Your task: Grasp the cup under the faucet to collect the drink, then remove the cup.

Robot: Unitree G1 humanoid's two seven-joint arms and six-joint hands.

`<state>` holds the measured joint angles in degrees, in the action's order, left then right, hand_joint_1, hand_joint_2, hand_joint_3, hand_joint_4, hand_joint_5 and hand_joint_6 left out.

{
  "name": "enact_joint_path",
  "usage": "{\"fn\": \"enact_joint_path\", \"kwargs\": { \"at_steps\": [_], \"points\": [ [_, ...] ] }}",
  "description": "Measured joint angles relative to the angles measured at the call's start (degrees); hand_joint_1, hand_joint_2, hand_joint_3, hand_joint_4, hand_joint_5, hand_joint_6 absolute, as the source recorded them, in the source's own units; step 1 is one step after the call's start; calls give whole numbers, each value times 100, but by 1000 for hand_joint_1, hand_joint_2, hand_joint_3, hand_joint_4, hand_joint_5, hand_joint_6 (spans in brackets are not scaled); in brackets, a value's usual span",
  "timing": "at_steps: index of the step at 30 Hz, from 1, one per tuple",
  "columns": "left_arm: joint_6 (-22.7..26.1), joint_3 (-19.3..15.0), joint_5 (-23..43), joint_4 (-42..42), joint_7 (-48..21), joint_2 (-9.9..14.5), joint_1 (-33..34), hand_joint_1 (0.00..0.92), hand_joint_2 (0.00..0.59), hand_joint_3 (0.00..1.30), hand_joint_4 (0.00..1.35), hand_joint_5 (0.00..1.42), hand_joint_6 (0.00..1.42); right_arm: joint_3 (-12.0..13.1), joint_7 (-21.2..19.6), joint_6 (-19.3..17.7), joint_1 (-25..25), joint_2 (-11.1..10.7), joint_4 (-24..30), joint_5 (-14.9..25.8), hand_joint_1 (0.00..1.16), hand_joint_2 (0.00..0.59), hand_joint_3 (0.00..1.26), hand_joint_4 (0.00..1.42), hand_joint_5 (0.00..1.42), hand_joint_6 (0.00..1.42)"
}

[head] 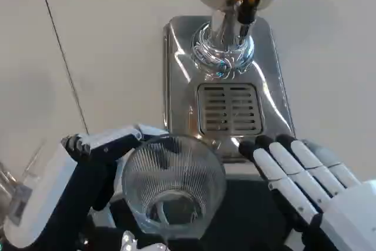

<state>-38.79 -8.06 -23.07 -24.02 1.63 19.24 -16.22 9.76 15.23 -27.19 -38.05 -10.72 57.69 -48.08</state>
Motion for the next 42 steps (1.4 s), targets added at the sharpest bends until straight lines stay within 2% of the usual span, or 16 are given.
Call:
{"fn": "enact_joint_path", "kwargs": {
  "at_steps": [6,15,21,28,30,34,42],
  "points": [
    [87,12,-4,-7,0,-80,-36,538,38,1239,1285,1424,1424,-129,59,161,92,99,23,-54,239,556,0,0,0,44],
    [196,15,-24,-27,0,-167,-86,538,38,1240,1285,1424,1424,-327,126,321,276,113,25,-197,234,557,0,0,0,47],
    [426,14,-180,-37,1,-289,-40,538,39,1240,1285,1424,1424,-304,120,321,182,115,25,-202,231,557,0,0,0,48],
    [794,3,-345,5,13,-438,444,542,41,1240,1285,1424,1424,-249,100,391,168,219,42,-219,235,553,0,0,0,48],
    [1024,-14,-480,205,55,-461,818,543,41,1240,1285,1424,1424,-187,98,425,167,237,98,-217,237,552,0,0,0,48],
    [1174,9,-653,467,210,-491,1161,544,41,1240,1285,1424,1424,-117,98,483,173,242,112,-213,239,551,0,0,0,48],
    [1340,417,-1004,1327,535,-562,1979,545,42,1241,1285,1424,1424,-91,98,531,185,312,138,-196,243,550,0,0,0,48]
  ]
}}
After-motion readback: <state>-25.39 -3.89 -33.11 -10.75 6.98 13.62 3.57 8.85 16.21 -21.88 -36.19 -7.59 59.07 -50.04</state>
